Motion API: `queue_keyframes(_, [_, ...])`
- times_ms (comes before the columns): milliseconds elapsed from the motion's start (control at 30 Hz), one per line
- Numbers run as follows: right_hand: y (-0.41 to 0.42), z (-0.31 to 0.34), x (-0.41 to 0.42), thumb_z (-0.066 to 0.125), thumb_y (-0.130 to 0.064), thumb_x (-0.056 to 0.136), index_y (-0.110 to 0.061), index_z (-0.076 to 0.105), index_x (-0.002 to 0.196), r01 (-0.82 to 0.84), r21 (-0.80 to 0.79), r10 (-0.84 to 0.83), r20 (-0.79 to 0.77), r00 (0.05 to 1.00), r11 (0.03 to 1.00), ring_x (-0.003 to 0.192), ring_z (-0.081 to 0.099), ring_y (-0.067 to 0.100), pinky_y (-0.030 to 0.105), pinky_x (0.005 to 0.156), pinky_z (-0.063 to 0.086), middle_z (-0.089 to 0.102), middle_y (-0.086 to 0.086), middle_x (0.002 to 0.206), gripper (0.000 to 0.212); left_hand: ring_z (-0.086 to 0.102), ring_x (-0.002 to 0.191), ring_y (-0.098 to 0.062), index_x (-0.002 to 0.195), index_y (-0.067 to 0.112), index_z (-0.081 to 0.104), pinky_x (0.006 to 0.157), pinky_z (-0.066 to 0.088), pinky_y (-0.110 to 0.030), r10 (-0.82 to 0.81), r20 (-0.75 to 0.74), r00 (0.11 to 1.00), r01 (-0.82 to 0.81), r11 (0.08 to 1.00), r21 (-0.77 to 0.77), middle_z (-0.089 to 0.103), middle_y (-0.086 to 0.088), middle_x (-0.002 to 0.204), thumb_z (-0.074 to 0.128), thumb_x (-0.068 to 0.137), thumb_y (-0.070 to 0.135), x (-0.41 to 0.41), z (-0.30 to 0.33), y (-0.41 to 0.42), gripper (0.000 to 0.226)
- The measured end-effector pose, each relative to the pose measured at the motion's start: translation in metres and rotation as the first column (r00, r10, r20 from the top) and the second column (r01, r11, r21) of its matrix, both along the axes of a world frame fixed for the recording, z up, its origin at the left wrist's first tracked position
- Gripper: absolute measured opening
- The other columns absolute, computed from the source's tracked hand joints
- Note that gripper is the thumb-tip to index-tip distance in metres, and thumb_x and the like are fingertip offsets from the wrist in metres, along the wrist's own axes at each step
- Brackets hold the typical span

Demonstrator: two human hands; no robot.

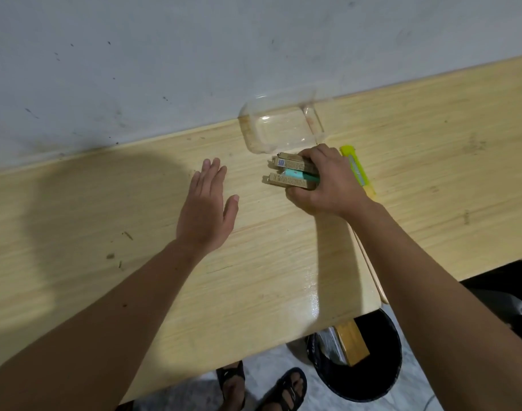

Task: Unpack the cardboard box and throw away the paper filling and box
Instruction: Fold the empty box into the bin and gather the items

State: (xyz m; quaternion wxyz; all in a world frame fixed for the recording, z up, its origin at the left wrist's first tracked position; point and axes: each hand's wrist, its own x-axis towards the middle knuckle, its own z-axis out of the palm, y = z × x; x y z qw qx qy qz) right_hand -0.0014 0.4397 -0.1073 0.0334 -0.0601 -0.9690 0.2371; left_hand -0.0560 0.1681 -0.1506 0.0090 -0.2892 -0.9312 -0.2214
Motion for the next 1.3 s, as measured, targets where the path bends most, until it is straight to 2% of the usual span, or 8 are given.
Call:
queue_keyframes(100, [-0.001, -0.001, 0.001, 0.080, -0.048, 0.066, -0.020, 0.059, 0.121, -0.006, -0.081, 0.005, -0.008, 1.000, 0.997, 0.101, 0.051, 0.017, 0.035, 0.091, 0.047, 0.054, -0.007, 0.107, 0.064, 0.022, 0.157, -0.030, 0.150, -0.003, 0.041, 0.129, 0.018, -0.046, 0.012, 0.007, 1.000, -0.012, 1.000, 0.020, 0.036, -0.019, 0.162, 0.055, 0.100, 0.023, 0.000, 0.001, 0.001, 0.058])
queue_keyframes(333, [0.001, 0.021, 0.002, 0.082, -0.043, 0.065, -0.016, 0.062, 0.117, -0.054, -0.165, 0.030, -0.144, 0.989, 0.985, 0.097, 0.053, 0.013, 0.023, 0.083, 0.042, 0.059, -0.004, 0.107, 0.062, 0.021, 0.158, -0.028, 0.150, -0.001, 0.041, 0.129, 0.017, -0.045, 0.017, 0.026, 1.000, -0.017, 0.999, 0.031, 0.036, -0.018, 0.163, 0.053, 0.101, 0.025, 0.001, 0.004, 0.002, 0.056])
queue_keyframes(500, [0.019, 0.053, -0.042, 0.084, -0.039, 0.070, -0.014, 0.061, 0.123, -0.077, -0.124, 0.052, -0.196, 0.979, 0.989, 0.096, 0.056, 0.018, 0.026, 0.081, 0.046, 0.059, 0.001, 0.110, 0.063, 0.020, 0.158, -0.027, 0.151, 0.001, 0.041, 0.128, 0.018, -0.046, 0.024, 0.043, 0.999, -0.025, 0.999, 0.027, 0.035, -0.016, 0.163, 0.051, 0.102, 0.027, -0.002, 0.003, 0.003, 0.056])
queue_keyframes(767, [0.032, 0.062, -0.120, 0.085, -0.039, 0.073, -0.012, 0.059, 0.131, -0.219, 0.077, 0.204, 0.168, 0.964, 0.973, 0.108, 0.058, 0.028, 0.041, 0.094, 0.050, 0.060, 0.009, 0.123, 0.069, 0.021, 0.157, -0.024, 0.149, 0.003, 0.043, 0.130, 0.014, -0.039, 0.049, 0.060, 0.997, -0.053, 0.996, 0.067, 0.037, -0.013, 0.162, 0.054, 0.100, 0.028, -0.001, 0.003, 0.004, 0.056])
queue_keyframes(867, [0.029, 0.053, -0.127, 0.088, -0.034, 0.074, -0.012, 0.060, 0.131, -0.258, 0.073, 0.228, 0.285, 0.931, 0.963, 0.111, 0.060, 0.030, 0.035, 0.094, 0.049, 0.061, 0.009, 0.127, 0.067, 0.020, 0.157, -0.023, 0.149, 0.004, 0.043, 0.130, 0.012, -0.036, 0.062, 0.067, 0.996, -0.066, 0.995, 0.069, 0.036, -0.011, 0.162, 0.054, 0.100, 0.029, -0.001, 0.004, 0.004, 0.056])
queue_keyframes(1033, [0.029, 0.055, -0.130, 0.089, -0.031, 0.073, -0.017, 0.060, 0.136, -0.225, -0.021, 0.220, 0.312, 0.924, 0.974, 0.114, 0.062, 0.024, 0.036, 0.101, 0.050, 0.063, 0.004, 0.130, 0.070, 0.020, 0.157, -0.023, 0.148, 0.005, 0.044, 0.129, 0.017, -0.040, 0.070, 0.087, 0.994, -0.076, 0.995, 0.067, 0.037, -0.010, 0.162, 0.056, 0.098, 0.029, -0.002, 0.004, 0.005, 0.057])
queue_keyframes(1200, [0.030, 0.060, -0.121, 0.083, -0.026, 0.078, -0.020, 0.062, 0.135, -0.111, -0.102, 0.129, 0.197, 0.972, 0.989, 0.116, 0.057, 0.013, 0.023, 0.093, 0.043, 0.063, -0.002, 0.132, 0.061, 0.019, 0.158, -0.021, 0.149, 0.005, 0.043, 0.129, 0.017, -0.040, 0.072, 0.097, 0.993, -0.078, 0.995, 0.063, 0.036, -0.009, 0.162, 0.056, 0.099, 0.030, -0.002, 0.004, 0.005, 0.057])
queue_keyframes(1300, [0.025, 0.060, -0.104, 0.074, -0.028, 0.083, -0.021, 0.066, 0.128, -0.060, -0.126, 0.061, 0.004, 0.998, 0.990, 0.117, 0.058, 0.014, 0.033, 0.101, 0.049, 0.066, -0.004, 0.127, 0.046, 0.017, 0.158, -0.020, 0.150, 0.006, 0.041, 0.129, 0.018, -0.043, 0.075, 0.109, 0.991, -0.081, 0.995, 0.052, 0.035, -0.009, 0.163, 0.055, 0.099, 0.031, -0.002, 0.007, 0.005, 0.058])
